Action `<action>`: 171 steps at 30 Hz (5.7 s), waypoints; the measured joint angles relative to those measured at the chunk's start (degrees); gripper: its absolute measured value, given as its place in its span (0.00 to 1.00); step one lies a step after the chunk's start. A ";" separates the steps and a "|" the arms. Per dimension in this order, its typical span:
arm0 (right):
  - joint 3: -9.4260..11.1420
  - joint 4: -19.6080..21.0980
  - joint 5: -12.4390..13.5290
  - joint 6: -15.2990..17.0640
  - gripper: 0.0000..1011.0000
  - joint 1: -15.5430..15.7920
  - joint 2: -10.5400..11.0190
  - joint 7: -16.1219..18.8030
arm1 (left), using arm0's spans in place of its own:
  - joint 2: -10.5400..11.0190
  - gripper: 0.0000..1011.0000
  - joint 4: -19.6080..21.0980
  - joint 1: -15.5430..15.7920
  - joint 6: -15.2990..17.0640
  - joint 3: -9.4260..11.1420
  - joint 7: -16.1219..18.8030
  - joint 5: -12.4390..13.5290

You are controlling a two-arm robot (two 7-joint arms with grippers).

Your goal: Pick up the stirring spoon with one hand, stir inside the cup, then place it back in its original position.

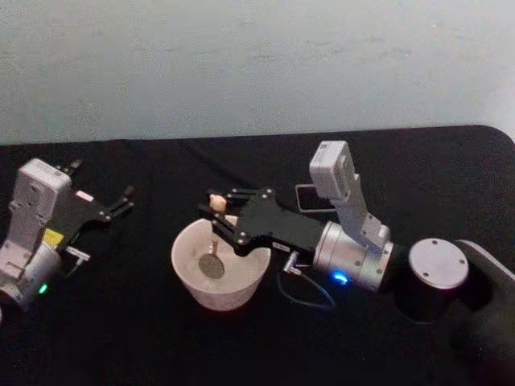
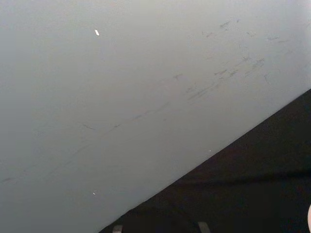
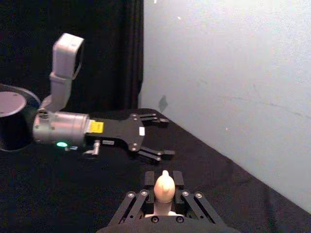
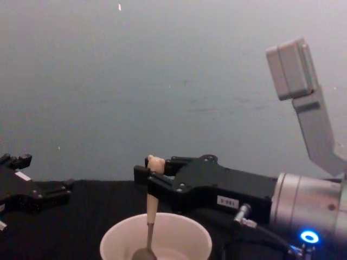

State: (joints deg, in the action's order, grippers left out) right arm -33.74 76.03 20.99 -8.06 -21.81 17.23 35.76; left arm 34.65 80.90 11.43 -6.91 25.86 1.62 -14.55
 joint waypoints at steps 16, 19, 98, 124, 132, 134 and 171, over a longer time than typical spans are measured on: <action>0.67 -4.25 -2.33 -1.23 0.21 -2.12 -1.22 -1.79 | 0.00 0.99 0.00 0.00 0.00 0.00 0.00 0.00; 0.96 -4.25 -2.45 -1.28 0.21 -2.07 -1.06 -1.81 | 0.00 0.99 0.00 0.00 0.00 0.00 0.00 0.00; 2.07 -3.49 -2.45 -1.29 0.21 -1.56 -1.34 -2.22 | 0.00 0.99 0.00 0.00 0.00 0.00 0.00 0.00; 5.72 9.41 1.37 -1.10 0.21 0.33 4.11 -1.59 | 0.00 0.99 0.00 0.00 0.00 0.00 0.00 0.00; 8.21 12.42 2.52 -1.25 0.21 1.50 6.65 -2.60 | 0.00 0.99 0.00 0.00 0.00 0.00 0.00 0.00; 9.18 13.27 2.94 -0.93 0.21 2.08 7.34 -3.34 | 0.00 0.99 0.00 0.00 0.00 0.00 0.00 0.00; 14.58 18.69 3.89 9.17 0.21 8.94 11.41 -10.49 | 0.00 0.99 0.00 0.00 0.00 0.00 0.00 0.00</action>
State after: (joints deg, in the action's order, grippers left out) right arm -19.17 94.72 24.89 1.11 -12.87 28.64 25.27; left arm 34.64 80.90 11.43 -6.91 25.86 1.62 -14.55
